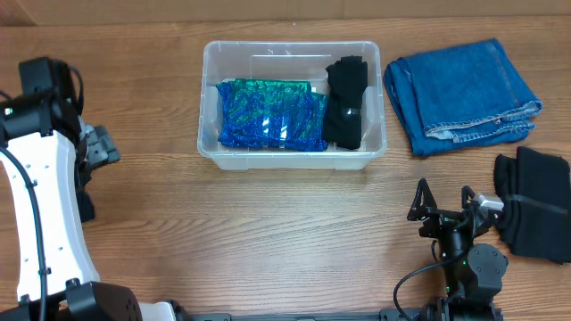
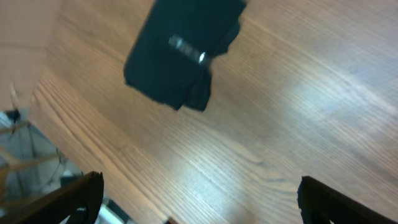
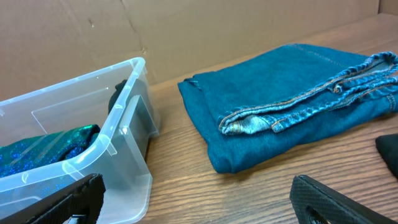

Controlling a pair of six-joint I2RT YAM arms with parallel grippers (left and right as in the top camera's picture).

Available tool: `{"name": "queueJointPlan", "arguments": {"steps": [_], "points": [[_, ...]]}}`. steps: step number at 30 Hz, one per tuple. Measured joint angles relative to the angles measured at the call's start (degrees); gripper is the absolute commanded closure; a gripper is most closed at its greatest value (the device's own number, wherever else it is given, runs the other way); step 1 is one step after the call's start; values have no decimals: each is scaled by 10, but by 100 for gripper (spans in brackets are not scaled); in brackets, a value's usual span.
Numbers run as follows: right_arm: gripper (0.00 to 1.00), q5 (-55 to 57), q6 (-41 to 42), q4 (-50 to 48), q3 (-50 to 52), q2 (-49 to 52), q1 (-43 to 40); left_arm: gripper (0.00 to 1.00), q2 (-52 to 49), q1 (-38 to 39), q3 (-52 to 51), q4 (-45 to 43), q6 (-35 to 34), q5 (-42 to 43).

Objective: Pack container
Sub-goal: 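Open the left gripper, withdraw, and grasp the second black cloth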

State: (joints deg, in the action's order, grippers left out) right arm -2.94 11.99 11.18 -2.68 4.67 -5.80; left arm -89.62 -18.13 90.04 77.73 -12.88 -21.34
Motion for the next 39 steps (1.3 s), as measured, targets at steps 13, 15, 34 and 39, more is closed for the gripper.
{"name": "queueJointPlan", "arguments": {"steps": [13,15,34,39], "points": [[0,0,0,0,0,0,0,0,-57,-57,-204,-323,286,58],[0,0,0,0,0,0,0,0,-85,-61,-206,-343,318,58],[0,0,0,0,0,0,0,0,-209,-135,-211,-510,446,62],[0,0,0,0,0,0,0,27,-231,-138,-199,-555,463,64]]}}
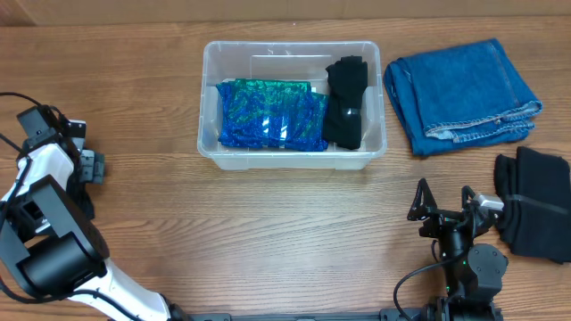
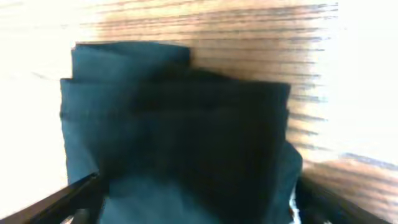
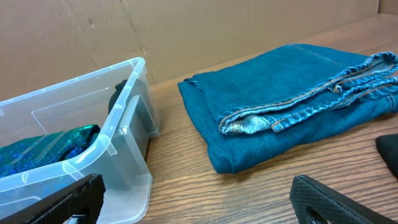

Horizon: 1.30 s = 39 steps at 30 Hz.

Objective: Pack container
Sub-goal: 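Open the left gripper, withdraw, and grasp the second black cloth, then place the second black cloth with the left gripper onto the first in the bin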

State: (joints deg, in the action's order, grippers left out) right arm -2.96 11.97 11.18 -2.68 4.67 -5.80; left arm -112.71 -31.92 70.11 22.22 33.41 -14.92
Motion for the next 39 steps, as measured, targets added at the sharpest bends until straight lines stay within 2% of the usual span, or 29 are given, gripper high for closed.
{"name": "queueJointPlan", "arguments": {"steps": [2,7,9,12,16,19,22,28,33,39], "points": [[0,0,0,0,0,0,0,44,-6,0,3,-8,-3,0],[0,0,0,0,0,0,0,74,-17,1,3,-6,-34,2],[0,0,0,0,0,0,0,95,-18,2,3,-1,-62,-2],[0,0,0,0,0,0,0,96,-19,13,14,33,-130,-12],[0,0,0,0,0,0,0,96,-34,31,77,157,-233,-9],[0,0,0,0,0,0,0,96,-49,54,191,280,-296,23],[0,0,0,0,0,0,0,96,-53,80,362,387,-333,98],[0,0,0,0,0,0,0,96,-53,160,618,533,-351,224],[0,0,0,0,0,0,0,96,-52,273,709,545,-352,250],[0,0,0,0,0,0,0,96,-52,481,718,446,-397,234]]}}
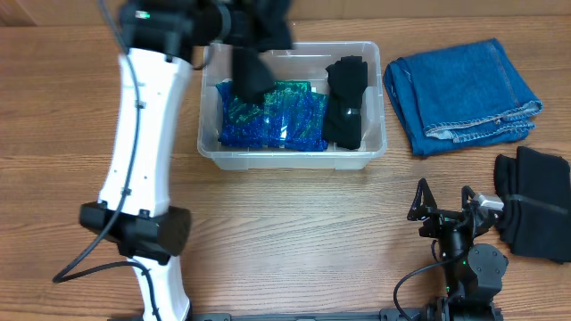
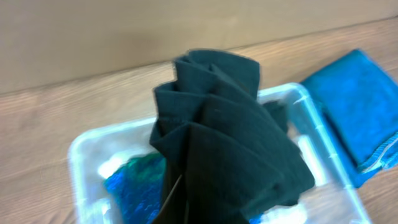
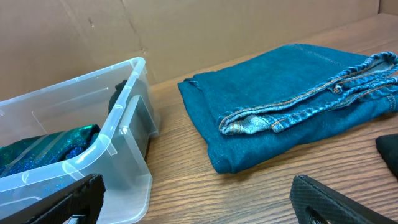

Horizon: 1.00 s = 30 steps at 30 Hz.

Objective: Pack container
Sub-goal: 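Place the second black cloth with the left gripper onto the first in the bin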

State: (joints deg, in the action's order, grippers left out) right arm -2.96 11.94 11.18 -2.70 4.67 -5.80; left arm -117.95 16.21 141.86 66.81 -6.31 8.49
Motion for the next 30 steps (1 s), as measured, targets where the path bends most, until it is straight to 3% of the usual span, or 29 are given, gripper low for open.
{"name": "queueJointPlan", "arguments": {"steps": [8,14,27,28,29,30], "points": [[0,0,0,0,0,0,0,96,-62,134,1,-72,-83,-81],[0,0,0,0,0,0,0,96,-171,138,1,-74,-184,-87],[0,0,0,0,0,0,0,96,-228,181,1,-165,-248,-41],[0,0,0,0,0,0,0,70,-228,184,1,-168,-250,-38],[0,0,0,0,0,0,0,52,-228,187,1,-169,-253,-37],[0,0,0,0,0,0,0,25,-228,187,1,-169,-255,-36]]}}
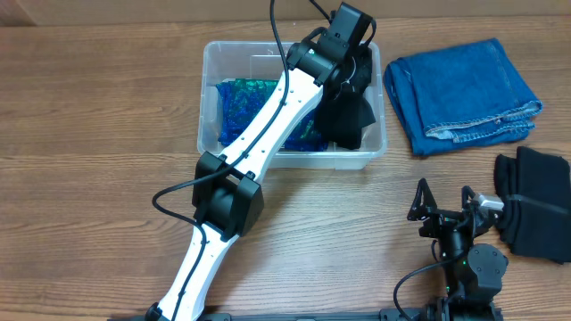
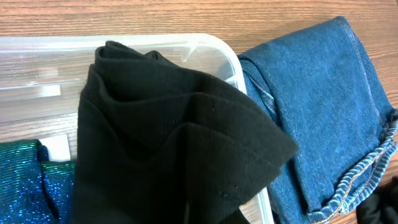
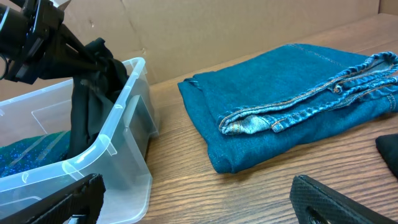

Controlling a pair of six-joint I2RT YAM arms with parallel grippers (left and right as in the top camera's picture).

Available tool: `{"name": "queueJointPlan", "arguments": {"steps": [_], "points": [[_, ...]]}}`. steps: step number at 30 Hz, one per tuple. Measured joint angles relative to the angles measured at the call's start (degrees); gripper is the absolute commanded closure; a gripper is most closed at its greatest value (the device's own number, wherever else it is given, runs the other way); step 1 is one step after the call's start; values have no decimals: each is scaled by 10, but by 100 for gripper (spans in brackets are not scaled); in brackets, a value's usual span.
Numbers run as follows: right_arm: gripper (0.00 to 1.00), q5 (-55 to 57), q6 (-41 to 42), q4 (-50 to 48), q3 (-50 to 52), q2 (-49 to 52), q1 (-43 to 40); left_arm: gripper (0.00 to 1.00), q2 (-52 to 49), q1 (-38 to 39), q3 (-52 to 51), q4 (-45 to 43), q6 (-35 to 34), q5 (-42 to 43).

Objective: Pack container
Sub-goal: 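Place the second black cloth with the left gripper onto the first in the bin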

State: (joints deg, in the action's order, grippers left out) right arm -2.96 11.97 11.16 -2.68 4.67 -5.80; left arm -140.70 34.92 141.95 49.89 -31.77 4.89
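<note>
The clear plastic container (image 1: pixel 212 98) stands at the back middle of the table, with a blue-green sparkly cloth (image 1: pixel 239 102) lying in its left part. My left gripper (image 1: pixel 346 49) is over the container's right end, shut on a folded black cloth (image 2: pixel 168 137) that hangs down into the bin. That cloth covers the left fingers in the wrist view and shows as the black cloth (image 3: pixel 93 93) above the container wall (image 3: pixel 121 146). Black fabric (image 1: pixel 350 116) fills the bin's right end below it. My right gripper (image 3: pixel 199 208) rests low at the front right, open and holding nothing.
Folded blue jeans (image 1: pixel 464 89) lie right of the container, close to its right wall, also visible as jeans (image 3: pixel 286 118). A dark folded garment (image 1: pixel 535 203) lies at the table's right edge beside the right gripper. Brown cardboard walls stand behind the table.
My left gripper has moved with the black cloth from above the container's back left to its right end, and the cloth now hangs lower into the bin. The right arm has not moved.
My left gripper was open at the table's far left, with a black cloth in view below it. Then it was down close over that cloth. Later it held the cloth high over the container's left side, and now it holds it over the right end.
</note>
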Motion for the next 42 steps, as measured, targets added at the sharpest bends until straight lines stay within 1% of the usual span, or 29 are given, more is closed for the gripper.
{"name": "queueJointPlan", "arguments": {"steps": [1,2,4,6,7,9,11,12,13,16,18,23,31,37,40,42], "points": [[0,0,0,0,0,0,0,18,0,0,0,-2,-3,5],[0,0,0,0,0,0,0,15,0,0,0,-2,-5,7],[0,0,0,0,0,0,0,15,0,0,0,-3,1,12],[0,0,0,0,0,0,0,18,0,-1,0,-3,16,14],[0,0,0,0,0,0,0,27,0,-2,0,-2,30,15],[0,0,0,0,0,0,0,50,0,-8,0,-2,50,18],[0,0,0,0,0,0,0,75,0,-17,0,3,63,18],[0,0,0,0,0,0,0,91,0,-21,0,6,71,18],[0,0,0,0,0,0,0,96,0,-25,0,9,80,16],[0,0,0,0,0,0,0,96,0,-26,0,2,115,-10],[0,0,0,0,0,0,0,96,0,-23,0,-17,139,-26],[0,0,0,0,0,0,0,96,-9,-5,1,-56,170,-41],[0,0,0,0,0,0,0,96,-111,4,3,-70,174,-43],[0,0,0,0,0,0,0,96,-116,4,10,-72,174,-43],[0,0,0,0,0,0,0,96,-123,4,38,-52,179,-43],[0,0,0,0,0,0,0,96,-132,4,89,-18,185,-43]]}}
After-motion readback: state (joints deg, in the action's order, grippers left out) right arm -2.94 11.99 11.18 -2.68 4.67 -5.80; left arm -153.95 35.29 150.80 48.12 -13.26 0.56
